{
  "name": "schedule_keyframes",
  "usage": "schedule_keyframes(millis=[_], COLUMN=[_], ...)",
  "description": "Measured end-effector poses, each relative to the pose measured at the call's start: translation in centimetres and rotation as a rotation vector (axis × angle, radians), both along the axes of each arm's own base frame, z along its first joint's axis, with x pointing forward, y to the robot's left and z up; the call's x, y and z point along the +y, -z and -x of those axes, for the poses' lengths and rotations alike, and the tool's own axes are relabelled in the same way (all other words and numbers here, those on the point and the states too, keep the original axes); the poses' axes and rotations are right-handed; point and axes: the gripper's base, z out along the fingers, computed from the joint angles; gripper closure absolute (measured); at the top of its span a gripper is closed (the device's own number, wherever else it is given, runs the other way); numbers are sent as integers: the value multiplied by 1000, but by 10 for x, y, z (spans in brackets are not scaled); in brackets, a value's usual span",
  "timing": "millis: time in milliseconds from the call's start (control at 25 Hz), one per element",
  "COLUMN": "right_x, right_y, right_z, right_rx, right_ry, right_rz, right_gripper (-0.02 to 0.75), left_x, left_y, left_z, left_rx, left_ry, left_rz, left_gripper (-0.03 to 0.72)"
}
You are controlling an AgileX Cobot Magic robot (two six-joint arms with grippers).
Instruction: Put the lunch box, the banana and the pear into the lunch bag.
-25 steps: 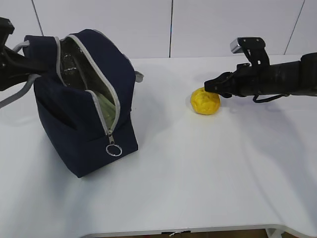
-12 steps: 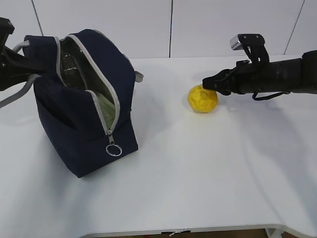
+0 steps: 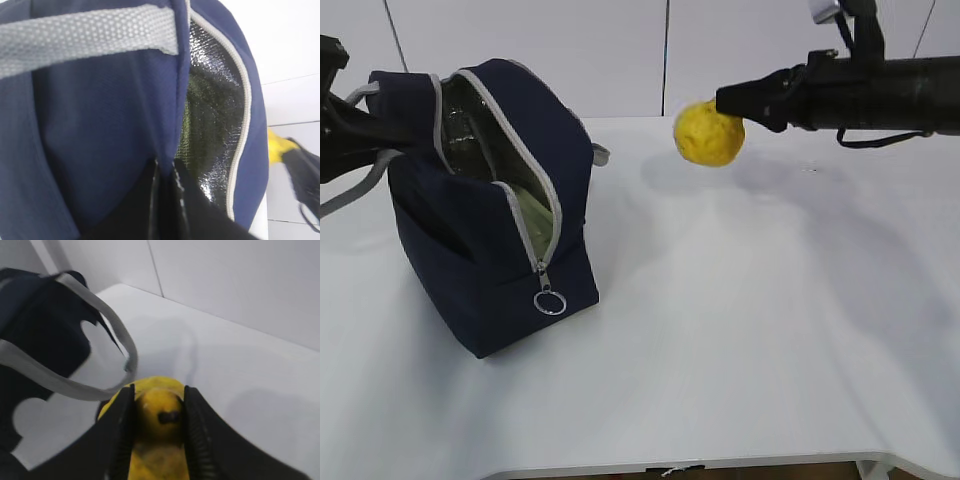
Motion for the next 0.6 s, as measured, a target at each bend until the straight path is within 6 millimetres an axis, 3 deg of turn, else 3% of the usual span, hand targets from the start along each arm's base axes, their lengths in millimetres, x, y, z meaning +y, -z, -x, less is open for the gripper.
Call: schedule_keyframes(millis=[360,600], right_x=[23,74], right_y=[-66,-96], right_z=[18,30], right_rx=[-196,-283], right_ry=[-272,-420], right_rz=[-121,-130], right_gripper=[495,496], left_x=[0,0], left_y=[0,0], left_z=[0,0], left_rx=[0,0], left_ry=[0,0], left_rz=[0,0], left_gripper=[701,701])
